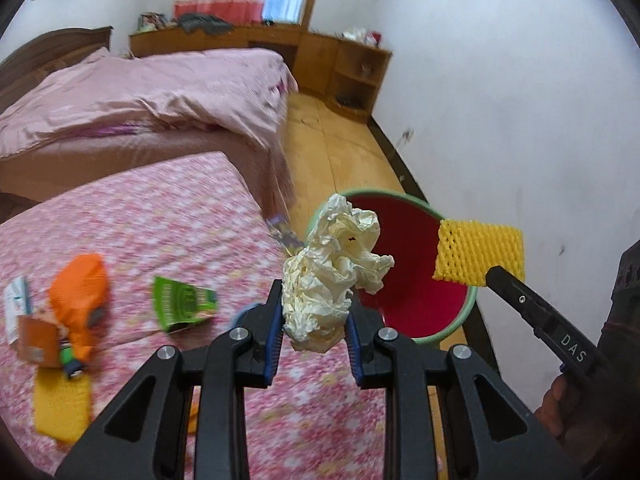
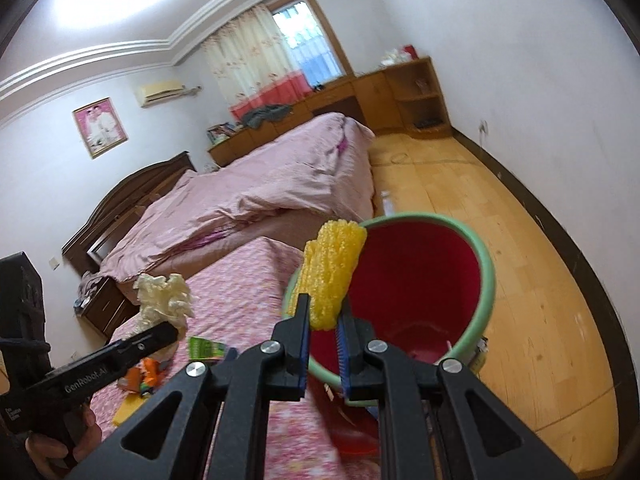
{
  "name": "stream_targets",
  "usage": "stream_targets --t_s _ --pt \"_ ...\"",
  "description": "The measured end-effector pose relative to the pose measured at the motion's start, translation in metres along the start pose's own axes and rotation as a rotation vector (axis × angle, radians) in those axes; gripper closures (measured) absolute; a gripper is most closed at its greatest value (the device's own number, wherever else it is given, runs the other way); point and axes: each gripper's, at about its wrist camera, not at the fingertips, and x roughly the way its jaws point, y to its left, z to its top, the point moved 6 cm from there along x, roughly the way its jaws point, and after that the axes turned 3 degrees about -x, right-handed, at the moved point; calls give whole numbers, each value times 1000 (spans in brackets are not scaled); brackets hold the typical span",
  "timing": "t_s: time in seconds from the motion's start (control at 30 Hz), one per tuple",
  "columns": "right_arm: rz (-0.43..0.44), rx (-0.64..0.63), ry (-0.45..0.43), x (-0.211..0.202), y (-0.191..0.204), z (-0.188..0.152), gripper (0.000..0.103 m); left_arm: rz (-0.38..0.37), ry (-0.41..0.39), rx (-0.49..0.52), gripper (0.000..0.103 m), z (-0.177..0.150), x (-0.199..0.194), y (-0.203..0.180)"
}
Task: Collect trash
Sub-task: 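Lift the tissue and foam net and carry both toward the red bucket, then open both tools over the bucket to drop tissue and foam net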
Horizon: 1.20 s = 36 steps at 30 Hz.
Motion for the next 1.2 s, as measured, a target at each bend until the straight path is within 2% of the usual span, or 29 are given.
stream_targets --t_s 0.33,0.5,0.57,0.6,0.73,0.8,1.0,1.2 --pt "-32 79 95 39 -49 -15 88 -5 107 56 76 -3 71 -33" --pt "-27 104 106 48 -57 -16 86 -11 133 54 63 -6 84 -39" --pt "-28 115 108 49 -61 -17 78 -14 132 53 54 -7 85 -40" --pt "-25 119 108 50 -62 -15 73 -13 127 53 53 -7 85 -41" --pt "-19 129 107 46 -65 -15 66 -12 126 49 52 -7 82 -43" --pt "-27 132 105 42 -65 -15 59 -12 124 49 52 -7 79 -42" --pt "-15 137 80 23 -55 -14 52 -9 93 42 52 -13 48 -32" --pt "15 121 74 5 -28 -23 48 19 61 13 52 -25 14 -8"
